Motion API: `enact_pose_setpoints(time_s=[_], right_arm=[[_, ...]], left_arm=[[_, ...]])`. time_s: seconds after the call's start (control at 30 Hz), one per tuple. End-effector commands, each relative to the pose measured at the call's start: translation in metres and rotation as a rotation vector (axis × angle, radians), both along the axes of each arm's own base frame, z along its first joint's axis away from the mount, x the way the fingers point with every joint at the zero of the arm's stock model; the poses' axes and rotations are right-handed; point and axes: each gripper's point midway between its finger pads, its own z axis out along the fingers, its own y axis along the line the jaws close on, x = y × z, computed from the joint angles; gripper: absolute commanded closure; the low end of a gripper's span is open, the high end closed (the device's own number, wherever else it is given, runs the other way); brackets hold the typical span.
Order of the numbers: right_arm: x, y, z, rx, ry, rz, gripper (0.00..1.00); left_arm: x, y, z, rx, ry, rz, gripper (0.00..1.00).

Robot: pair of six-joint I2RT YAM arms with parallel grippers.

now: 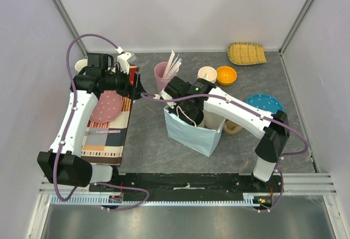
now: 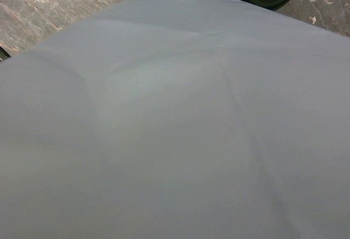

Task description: Pack the takeout coffee

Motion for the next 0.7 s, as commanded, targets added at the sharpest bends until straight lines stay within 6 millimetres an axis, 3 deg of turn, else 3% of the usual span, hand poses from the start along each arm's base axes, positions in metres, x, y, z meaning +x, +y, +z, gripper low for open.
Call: enact_pose_setpoints(time_s=[0.0, 0.67], right_arm=[[0.001, -0.001, 0.013, 0.029, -0.024, -0.004, 0.69], [0.01, -0.002, 0.079, 0.116, -0.142, -0.003, 0.45]], left_arm=[[0.002, -0.002, 0.021, 0.004, -0.087, -0.031, 0.12], [0.003, -0.003, 0.021, 0.0, -0.085, -0.036, 0.12]])
